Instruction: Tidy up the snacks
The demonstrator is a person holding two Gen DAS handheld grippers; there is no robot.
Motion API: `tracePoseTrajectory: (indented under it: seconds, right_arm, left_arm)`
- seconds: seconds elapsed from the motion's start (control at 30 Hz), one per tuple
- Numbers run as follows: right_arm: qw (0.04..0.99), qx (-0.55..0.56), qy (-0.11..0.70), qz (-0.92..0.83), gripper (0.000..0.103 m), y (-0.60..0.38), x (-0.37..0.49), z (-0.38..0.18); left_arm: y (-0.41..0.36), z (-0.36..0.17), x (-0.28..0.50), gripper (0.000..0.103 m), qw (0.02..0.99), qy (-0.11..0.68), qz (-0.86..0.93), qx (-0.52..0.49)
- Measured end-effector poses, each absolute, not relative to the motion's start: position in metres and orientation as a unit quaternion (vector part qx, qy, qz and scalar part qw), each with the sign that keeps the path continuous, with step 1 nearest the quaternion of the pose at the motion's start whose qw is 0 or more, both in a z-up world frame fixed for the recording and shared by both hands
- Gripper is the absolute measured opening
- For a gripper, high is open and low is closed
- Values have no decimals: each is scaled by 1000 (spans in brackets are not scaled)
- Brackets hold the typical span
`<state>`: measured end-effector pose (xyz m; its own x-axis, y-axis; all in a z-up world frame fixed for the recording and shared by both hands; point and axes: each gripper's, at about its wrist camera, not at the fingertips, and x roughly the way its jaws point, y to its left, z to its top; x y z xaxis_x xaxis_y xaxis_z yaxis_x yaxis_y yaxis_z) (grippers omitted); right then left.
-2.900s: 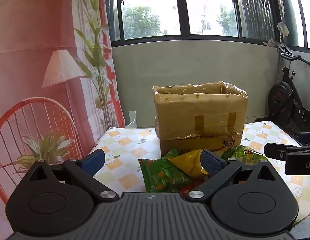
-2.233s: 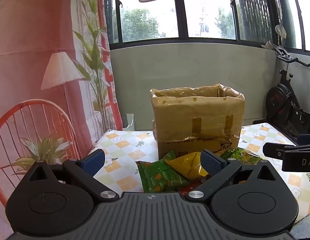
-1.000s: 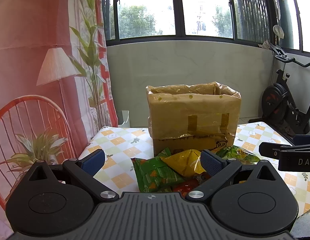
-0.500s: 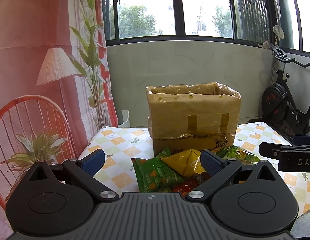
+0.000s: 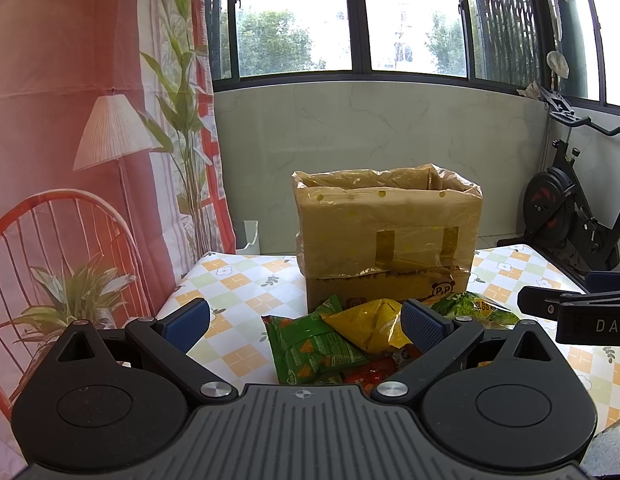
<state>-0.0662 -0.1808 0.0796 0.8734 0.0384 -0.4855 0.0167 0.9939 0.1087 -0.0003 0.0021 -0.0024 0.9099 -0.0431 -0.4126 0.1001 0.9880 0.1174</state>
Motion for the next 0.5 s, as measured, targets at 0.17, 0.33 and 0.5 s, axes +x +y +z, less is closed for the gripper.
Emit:
tracePoseTrajectory:
  seconds: [0.17,0.33,0.5]
  right_arm:
    - [966,56,252,6,103,-180,-67,78]
    - [966,59,251,9,103,-181,-65,74]
    - [969,72,238,20,103,-188,-54,71]
  left_arm:
    - [3,-3,0,102,975,209,-28,67]
    - [10,1,7,102,977,202,-3,68]
    - [22,3,21,102,978,184,51,84]
